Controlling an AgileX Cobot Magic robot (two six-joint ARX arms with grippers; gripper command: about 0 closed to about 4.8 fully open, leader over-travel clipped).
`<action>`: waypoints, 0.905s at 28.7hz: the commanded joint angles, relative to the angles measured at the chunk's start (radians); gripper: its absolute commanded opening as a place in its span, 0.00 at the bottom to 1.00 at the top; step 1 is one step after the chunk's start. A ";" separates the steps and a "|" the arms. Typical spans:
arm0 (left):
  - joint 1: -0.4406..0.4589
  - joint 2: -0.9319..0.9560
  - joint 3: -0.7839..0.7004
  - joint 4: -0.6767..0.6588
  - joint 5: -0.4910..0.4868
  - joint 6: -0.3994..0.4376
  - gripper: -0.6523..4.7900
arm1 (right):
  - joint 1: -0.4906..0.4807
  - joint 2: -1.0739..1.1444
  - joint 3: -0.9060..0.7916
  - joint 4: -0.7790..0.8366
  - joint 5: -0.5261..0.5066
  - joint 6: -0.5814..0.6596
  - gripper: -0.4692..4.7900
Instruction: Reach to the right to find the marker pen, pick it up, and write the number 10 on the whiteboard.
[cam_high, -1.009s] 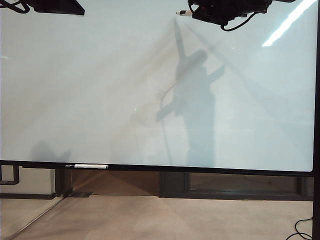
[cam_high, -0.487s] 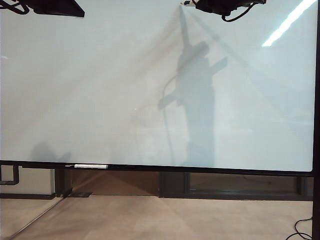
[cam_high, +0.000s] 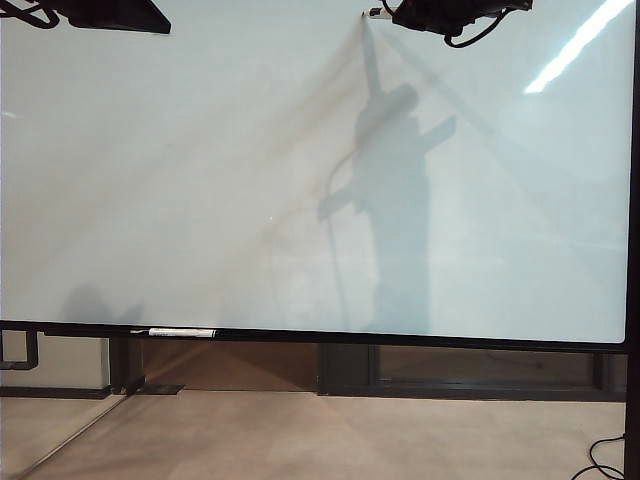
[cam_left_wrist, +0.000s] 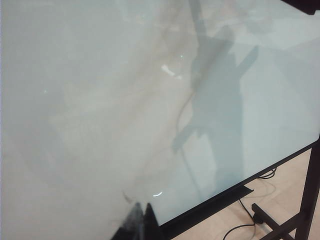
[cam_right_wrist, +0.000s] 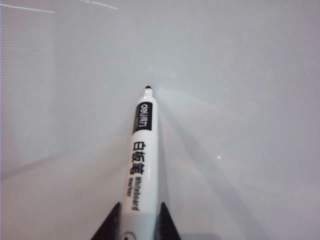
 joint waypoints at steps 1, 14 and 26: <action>-0.001 -0.005 0.005 0.011 0.005 0.006 0.11 | 0.000 0.003 0.008 0.009 0.006 -0.003 0.08; -0.001 -0.005 0.005 0.011 0.005 0.018 0.11 | 0.000 0.016 0.006 -0.062 0.006 -0.014 0.08; -0.001 -0.005 0.005 0.013 0.004 0.032 0.11 | 0.000 0.024 -0.001 -0.199 0.024 -0.022 0.08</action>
